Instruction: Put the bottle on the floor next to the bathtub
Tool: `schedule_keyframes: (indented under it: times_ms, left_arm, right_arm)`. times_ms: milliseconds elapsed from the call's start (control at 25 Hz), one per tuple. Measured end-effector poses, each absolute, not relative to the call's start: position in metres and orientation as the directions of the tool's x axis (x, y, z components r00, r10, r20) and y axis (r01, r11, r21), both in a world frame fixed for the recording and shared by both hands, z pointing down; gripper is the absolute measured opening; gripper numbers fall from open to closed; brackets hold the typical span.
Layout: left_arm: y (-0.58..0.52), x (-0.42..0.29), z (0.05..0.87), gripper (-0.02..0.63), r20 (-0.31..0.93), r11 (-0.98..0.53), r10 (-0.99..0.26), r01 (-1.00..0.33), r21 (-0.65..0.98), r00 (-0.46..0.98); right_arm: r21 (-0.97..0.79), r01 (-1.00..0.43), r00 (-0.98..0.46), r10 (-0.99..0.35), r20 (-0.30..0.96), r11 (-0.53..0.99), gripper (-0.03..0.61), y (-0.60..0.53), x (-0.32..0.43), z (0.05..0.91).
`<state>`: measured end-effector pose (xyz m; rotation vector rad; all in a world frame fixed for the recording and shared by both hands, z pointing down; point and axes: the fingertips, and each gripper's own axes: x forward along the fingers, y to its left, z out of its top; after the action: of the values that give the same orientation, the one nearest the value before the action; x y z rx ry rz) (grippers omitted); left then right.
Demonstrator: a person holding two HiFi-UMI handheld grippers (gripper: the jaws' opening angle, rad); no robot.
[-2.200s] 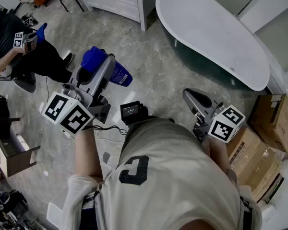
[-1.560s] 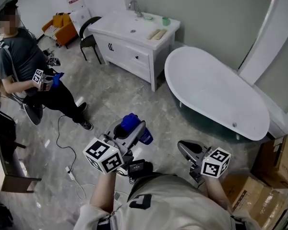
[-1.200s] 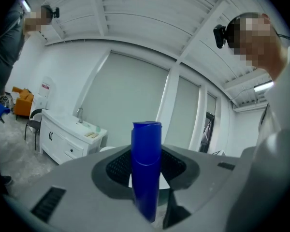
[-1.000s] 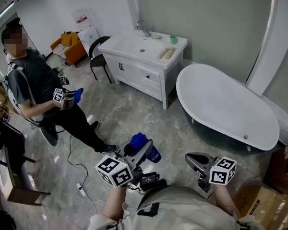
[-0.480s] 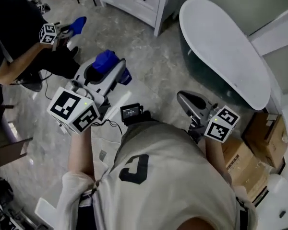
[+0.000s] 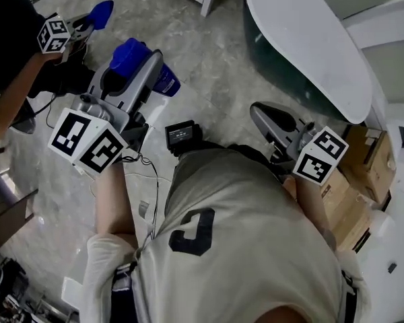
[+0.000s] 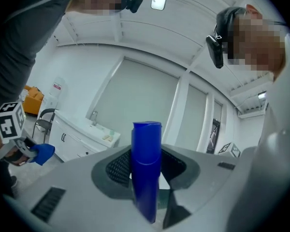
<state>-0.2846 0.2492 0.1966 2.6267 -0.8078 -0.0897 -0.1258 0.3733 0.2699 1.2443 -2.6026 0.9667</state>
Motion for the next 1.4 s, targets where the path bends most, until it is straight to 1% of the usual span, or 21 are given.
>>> schedule_keyframes:
  times_ms: [200, 360, 480, 600, 840, 1080, 1320, 1400]
  left_arm:
    - [0.252, -0.256, 0.194, 0.195, 0.040, -0.797, -0.488, -0.463, 0.388, 0.872]
    - [0.251, -0.228, 0.204, 0.195, 0.050, -0.794, -0.446, -0.420, 0.439, 0.894]
    - [0.253, -0.206, 0.211, 0.195, 0.073, -0.791, -0.429, -0.414, 0.451, 0.900]
    - [0.253, -0.188, 0.216, 0.195, 0.106, -0.788, -0.430, -0.429, 0.442, 0.897]
    - [0.243, -0.173, 0.202, 0.195, 0.120, -0.760, -0.529, -0.532, 0.373, 0.840]
    - [0.241, -0.120, 0.186, 0.195, 0.136, -0.742, -0.587, -0.597, 0.305, 0.798]
    - [0.243, -0.058, 0.177, 0.195, 0.122, -0.686, -0.637, -0.631, 0.361, 0.762]
    - [0.235, -0.046, 0.166, 0.195, 0.122, -0.666, -0.671, -0.667, 0.333, 0.731]
  right_arm:
    - [-0.509, -0.750, -0.626, -0.700, 0.343, 0.422, 0.029, 0.382, -0.118, 0.272]
    - [-0.541, -0.767, -0.570, -0.753, 0.329, 0.344, 0.029, 0.382, -0.092, 0.275]
    - [-0.578, -0.763, -0.531, -0.789, 0.308, 0.289, 0.029, 0.376, -0.065, 0.280]
    - [-0.608, -0.746, -0.527, -0.799, 0.290, 0.271, 0.029, 0.365, -0.042, 0.289]
    - [-0.587, -0.736, -0.548, -0.806, 0.224, 0.337, 0.029, 0.346, -0.003, 0.287]
    - [-0.593, -0.692, -0.616, -0.765, 0.188, 0.412, 0.029, 0.333, 0.049, 0.291]
    - [-0.615, -0.636, -0.687, -0.705, 0.176, 0.466, 0.029, 0.327, 0.115, 0.292]
    - [-0.607, -0.618, -0.711, -0.684, 0.162, 0.499, 0.029, 0.319, 0.135, 0.286]
